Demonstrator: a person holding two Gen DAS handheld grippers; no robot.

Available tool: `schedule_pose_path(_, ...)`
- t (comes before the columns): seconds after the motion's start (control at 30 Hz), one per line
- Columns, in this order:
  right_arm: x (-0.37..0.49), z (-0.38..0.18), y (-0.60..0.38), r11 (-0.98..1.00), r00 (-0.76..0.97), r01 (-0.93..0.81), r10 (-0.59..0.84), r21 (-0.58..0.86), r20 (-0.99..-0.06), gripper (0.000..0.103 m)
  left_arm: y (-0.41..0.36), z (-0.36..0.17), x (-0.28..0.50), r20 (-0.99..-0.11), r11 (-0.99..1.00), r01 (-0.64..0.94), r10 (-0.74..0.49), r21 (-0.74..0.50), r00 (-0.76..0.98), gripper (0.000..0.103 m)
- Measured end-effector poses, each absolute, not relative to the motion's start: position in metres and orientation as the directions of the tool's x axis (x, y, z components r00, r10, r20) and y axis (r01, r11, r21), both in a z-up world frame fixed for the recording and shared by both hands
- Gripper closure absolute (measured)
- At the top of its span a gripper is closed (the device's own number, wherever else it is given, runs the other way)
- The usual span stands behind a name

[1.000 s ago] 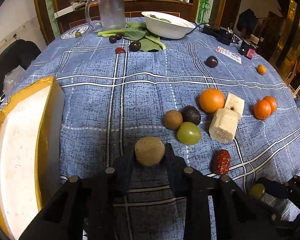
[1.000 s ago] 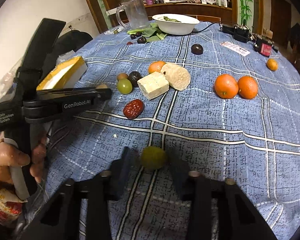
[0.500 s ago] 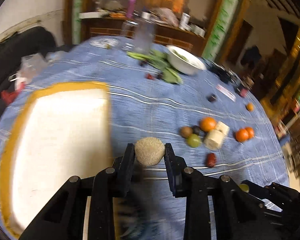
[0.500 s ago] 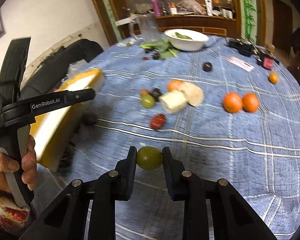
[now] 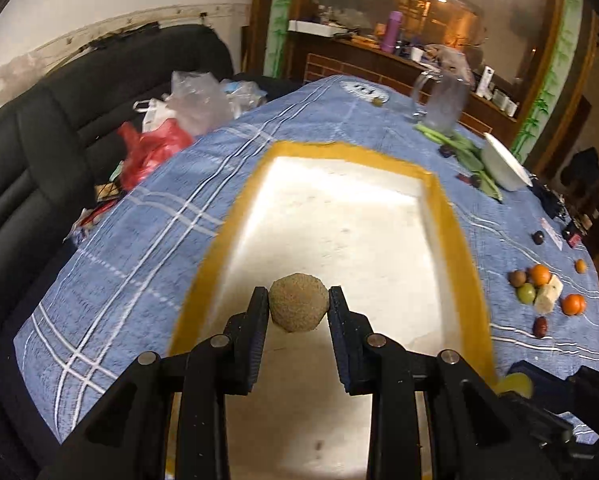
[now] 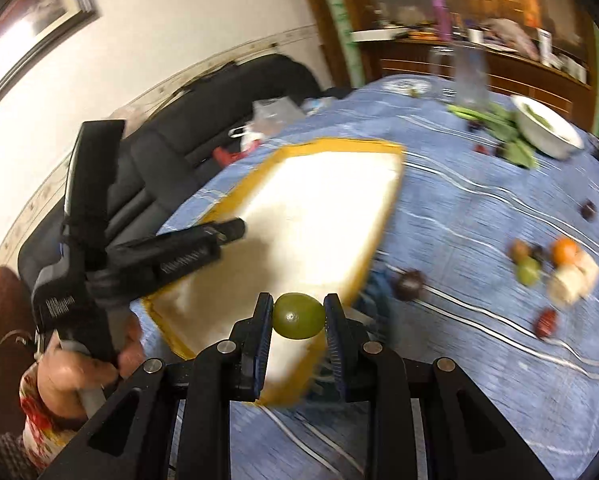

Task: Organize fruits
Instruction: 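Carry both items into the white tray and open both tools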

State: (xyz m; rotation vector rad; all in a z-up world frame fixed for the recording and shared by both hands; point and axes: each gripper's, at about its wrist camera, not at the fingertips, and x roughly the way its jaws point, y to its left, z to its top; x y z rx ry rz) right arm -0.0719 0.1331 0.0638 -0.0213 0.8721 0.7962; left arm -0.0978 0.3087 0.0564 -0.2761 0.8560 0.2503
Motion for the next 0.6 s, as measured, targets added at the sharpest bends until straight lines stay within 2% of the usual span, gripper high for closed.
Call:
schedule_pose_path(0.13,-0.072,0.054,0.169,0.705,0.35,-0.657,0.6,0.268,-0.72,0.074,0.317,0.05,-0.104,-0.778,0.933,-0.327,0.094,-0.149,0.621,0.074)
schedule_pose_path(0.2,-0.071,0.05,0.177,0.712,0.356,-0.655,0.585,0.251,-0.729,0.074,0.318,0.05,-0.107,-0.777,0.933,-0.324,0.088,-0.154,0.623,0.071)
schedule_pose_path(0.23,-0.069,0.048,0.18,0.719,0.361,-0.65,0.576,0.245,-0.734,0.073,0.317,0.05,-0.108,-0.776,0.933,-0.323,0.085,-0.157,0.625,0.066)
schedule_pose_path(0.27,-0.067,0.046,0.182,0.726,0.36,-0.642,0.57,0.248,-0.739,0.069,0.316,0.051,-0.108,-0.773,0.934,-0.319,0.081,-0.162,0.629,0.061)
schedule_pose_path(0.3,-0.066,0.046,0.181,0.726,0.355,-0.637,0.573,0.257,-0.738,0.06,0.315,0.052,-0.107,-0.77,0.934,-0.316,0.078,-0.165,0.633,0.059)
schedule_pose_path(0.37,-0.065,0.05,0.174,0.729,0.368,-0.631,0.581,0.264,-0.726,0.051,0.315,0.056,-0.109,-0.761,0.933,-0.313,0.071,-0.178,0.644,0.053)
schedule_pose_path(0.6,-0.052,0.071,0.114,0.778,0.463,-0.545,0.591,0.314,-0.66,0.049,0.308,0.061,-0.109,-0.755,0.932,-0.302,0.05,-0.2,0.654,0.049)
